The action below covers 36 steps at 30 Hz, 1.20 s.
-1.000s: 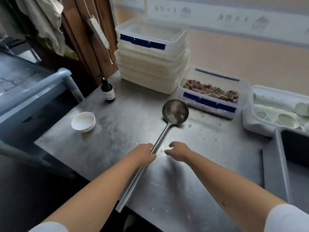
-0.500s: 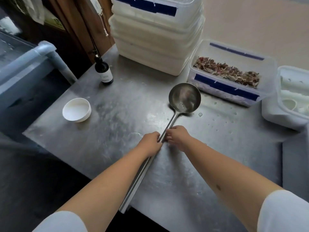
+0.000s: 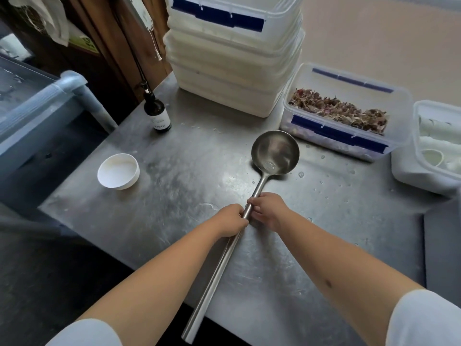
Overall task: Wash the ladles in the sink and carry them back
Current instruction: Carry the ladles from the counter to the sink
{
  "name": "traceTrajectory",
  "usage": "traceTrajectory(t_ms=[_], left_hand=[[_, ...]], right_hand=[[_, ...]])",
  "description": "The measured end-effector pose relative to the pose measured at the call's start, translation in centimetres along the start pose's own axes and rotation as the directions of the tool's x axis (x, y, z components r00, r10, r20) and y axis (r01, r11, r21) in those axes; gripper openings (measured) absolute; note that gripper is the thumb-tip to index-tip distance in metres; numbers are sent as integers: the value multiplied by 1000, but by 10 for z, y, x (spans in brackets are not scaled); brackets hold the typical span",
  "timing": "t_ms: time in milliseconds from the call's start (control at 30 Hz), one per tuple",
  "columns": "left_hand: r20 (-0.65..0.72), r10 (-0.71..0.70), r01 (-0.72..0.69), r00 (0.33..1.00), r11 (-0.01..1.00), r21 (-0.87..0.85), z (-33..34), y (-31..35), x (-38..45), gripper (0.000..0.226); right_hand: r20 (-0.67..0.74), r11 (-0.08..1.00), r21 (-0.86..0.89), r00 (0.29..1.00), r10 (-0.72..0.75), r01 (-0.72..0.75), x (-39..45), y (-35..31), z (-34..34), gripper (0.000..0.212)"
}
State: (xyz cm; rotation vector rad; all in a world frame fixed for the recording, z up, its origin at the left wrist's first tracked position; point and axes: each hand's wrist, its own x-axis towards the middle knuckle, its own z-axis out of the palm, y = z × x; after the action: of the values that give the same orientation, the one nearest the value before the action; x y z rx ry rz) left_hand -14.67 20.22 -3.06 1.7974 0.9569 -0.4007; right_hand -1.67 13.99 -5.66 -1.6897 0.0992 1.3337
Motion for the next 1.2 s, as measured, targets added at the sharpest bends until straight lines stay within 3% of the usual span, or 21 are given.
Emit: traceTrajectory(t_ms=[200, 533, 700, 1000, 1200], left_hand=[[67, -16, 33, 998, 963, -269, -12, 20, -23, 14], [90, 9, 35, 996, 880, -474, -6, 65, -66, 14], [122, 38, 26, 992, 874, -484, 4, 86, -89, 12], [132, 145, -67, 981, 880, -470, 14, 121, -117, 9], [213, 223, -115, 951, 897, -426, 11, 134, -127, 12]], right_hand=[[15, 997, 71, 999, 33, -34, -16, -11, -3, 10], [32, 992, 122, 999, 19, -23, -69, -26, -27, 11], [30, 989, 146, 1000, -7, 2, -104, -28, -44, 9], [-78, 970, 212, 992, -104, 118, -152, -37, -69, 9], [-180, 929, 317, 973, -142, 194, -180, -33, -75, 9]])
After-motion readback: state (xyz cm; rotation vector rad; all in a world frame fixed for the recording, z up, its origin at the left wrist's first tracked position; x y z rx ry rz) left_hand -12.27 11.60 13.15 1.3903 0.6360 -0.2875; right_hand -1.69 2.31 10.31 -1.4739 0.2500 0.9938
